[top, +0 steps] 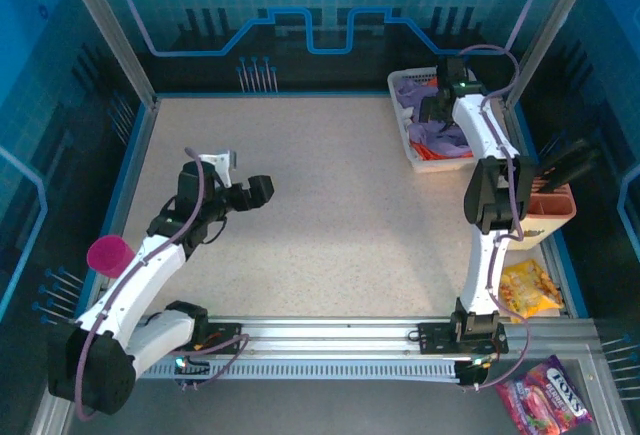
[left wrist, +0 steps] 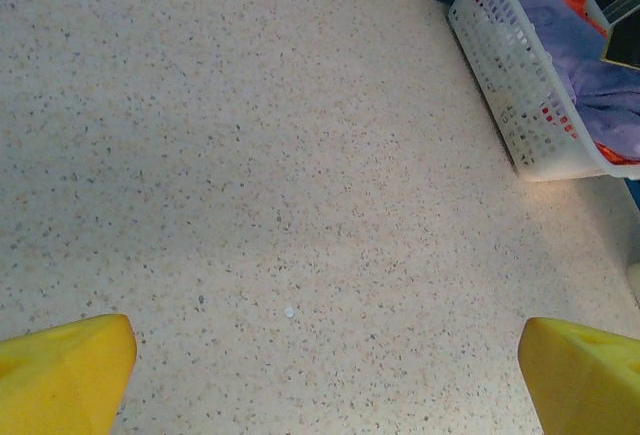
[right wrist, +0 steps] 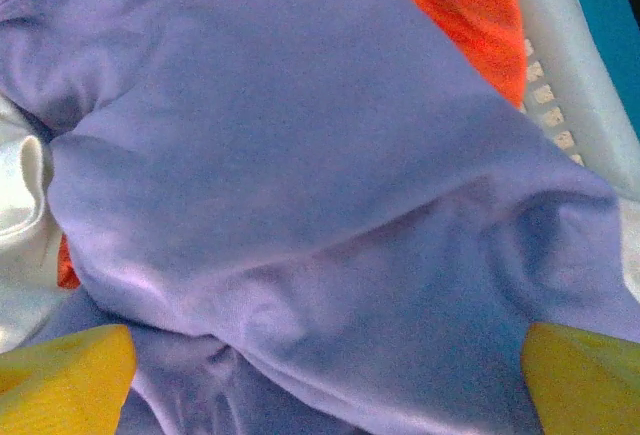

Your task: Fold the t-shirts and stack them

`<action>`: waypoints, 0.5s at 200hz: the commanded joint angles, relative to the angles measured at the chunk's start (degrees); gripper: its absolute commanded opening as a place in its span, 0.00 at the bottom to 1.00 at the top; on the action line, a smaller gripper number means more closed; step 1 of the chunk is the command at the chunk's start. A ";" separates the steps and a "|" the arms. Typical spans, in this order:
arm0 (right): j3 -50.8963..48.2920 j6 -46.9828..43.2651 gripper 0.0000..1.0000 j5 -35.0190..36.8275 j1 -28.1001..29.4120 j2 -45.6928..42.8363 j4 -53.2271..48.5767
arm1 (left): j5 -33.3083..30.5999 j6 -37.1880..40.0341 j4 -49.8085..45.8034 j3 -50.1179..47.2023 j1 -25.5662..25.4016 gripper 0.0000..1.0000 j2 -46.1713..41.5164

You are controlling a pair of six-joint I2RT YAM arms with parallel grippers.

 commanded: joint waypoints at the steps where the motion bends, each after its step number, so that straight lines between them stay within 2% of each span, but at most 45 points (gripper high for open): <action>1: 4.93 1.31 1.00 0.79 -0.94 2.92 -3.39 | 1.58 -1.84 -1.46 -1.11 -0.51 0.99 -0.81; 21: 8.39 1.68 0.94 0.29 -1.72 6.34 -5.16 | 1.55 -2.01 -1.37 -1.50 -0.62 0.99 -0.83; 41: 10.60 1.17 0.84 0.42 -2.02 8.91 -5.96 | 1.77 -2.31 -1.19 -1.65 -0.79 0.99 -0.84; 60: 11.91 1.51 0.67 -0.21 -2.15 10.47 -6.95 | 1.68 -2.43 -1.32 -1.65 -0.86 0.99 -0.94; 70: 11.33 1.37 0.55 -0.99 -2.16 9.92 -6.38 | 1.51 -2.50 -1.10 -1.87 -0.81 0.99 -0.92; 86: 9.11 1.10 0.25 -2.19 -2.02 7.08 -3.78 | 1.33 -2.53 -0.97 -1.87 -0.94 0.99 -0.84; 100: 6.24 0.96 0.06 -2.60 -1.93 3.85 -0.53 | 1.29 -2.56 -0.88 -1.80 -0.98 0.99 -0.84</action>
